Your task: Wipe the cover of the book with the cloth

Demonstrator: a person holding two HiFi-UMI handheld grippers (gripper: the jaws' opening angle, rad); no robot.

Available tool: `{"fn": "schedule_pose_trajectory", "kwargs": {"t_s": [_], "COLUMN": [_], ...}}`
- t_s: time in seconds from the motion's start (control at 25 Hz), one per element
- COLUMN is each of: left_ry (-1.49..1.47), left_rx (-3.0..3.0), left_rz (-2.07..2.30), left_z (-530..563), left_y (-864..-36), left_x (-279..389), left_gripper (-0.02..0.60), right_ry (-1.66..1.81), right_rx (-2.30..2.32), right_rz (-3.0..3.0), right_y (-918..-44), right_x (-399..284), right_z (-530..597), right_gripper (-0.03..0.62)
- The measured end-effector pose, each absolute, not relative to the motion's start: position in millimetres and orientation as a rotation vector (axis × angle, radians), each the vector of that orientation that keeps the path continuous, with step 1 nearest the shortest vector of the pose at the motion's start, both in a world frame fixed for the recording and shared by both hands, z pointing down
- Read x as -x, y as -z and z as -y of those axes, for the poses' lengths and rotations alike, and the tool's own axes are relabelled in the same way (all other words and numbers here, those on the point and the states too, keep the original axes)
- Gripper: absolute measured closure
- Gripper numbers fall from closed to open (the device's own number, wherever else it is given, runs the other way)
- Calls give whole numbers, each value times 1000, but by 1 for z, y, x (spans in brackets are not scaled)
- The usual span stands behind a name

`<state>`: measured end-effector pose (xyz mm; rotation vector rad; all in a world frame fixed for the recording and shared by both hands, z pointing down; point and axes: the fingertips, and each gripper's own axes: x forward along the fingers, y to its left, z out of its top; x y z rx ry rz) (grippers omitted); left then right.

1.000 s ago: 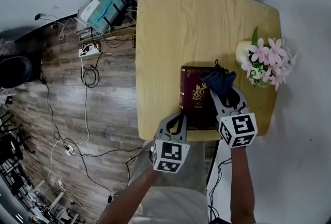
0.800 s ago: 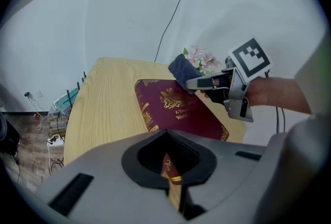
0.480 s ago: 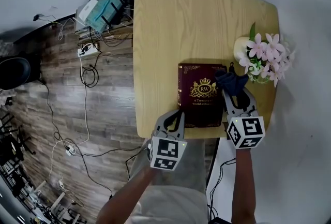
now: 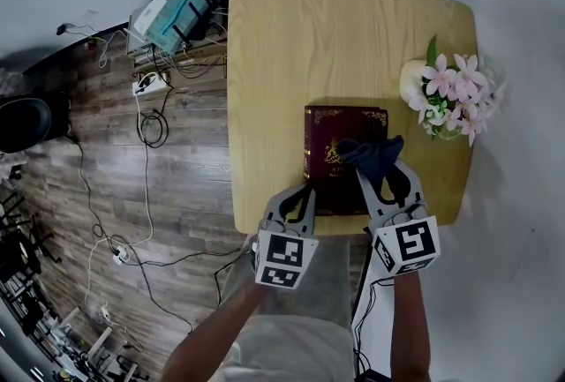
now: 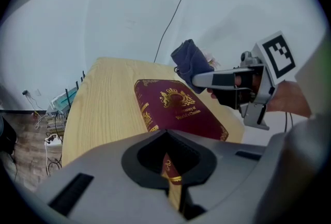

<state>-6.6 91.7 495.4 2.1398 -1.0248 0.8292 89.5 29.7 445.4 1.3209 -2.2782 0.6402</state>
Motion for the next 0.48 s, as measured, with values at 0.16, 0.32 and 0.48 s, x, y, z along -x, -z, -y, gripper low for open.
{"fn": "schedule_pose_trajectory", "kwargs": {"t_s": [0.16,0.32,0.48], "left_ry": [-830,-861,-847], "left_rx": [-2150,-2182,-2176], "left_rz": [1014,1007,1006], "left_z": [-92,-92,-92], "left_y": [-494,-496,-495], "left_x": [7,5,6], "left_gripper": [575,575,575], "right_ry": [-647,-653,-686], "right_rx": [-1174,-1063,-991], "right_rz": [2371,2423,2452], "right_y": [-444,-447,-451], "right_x": [-54,-27,-9], "right_z": [-39,-45,-49], "right_gripper": [433,433,433]}}
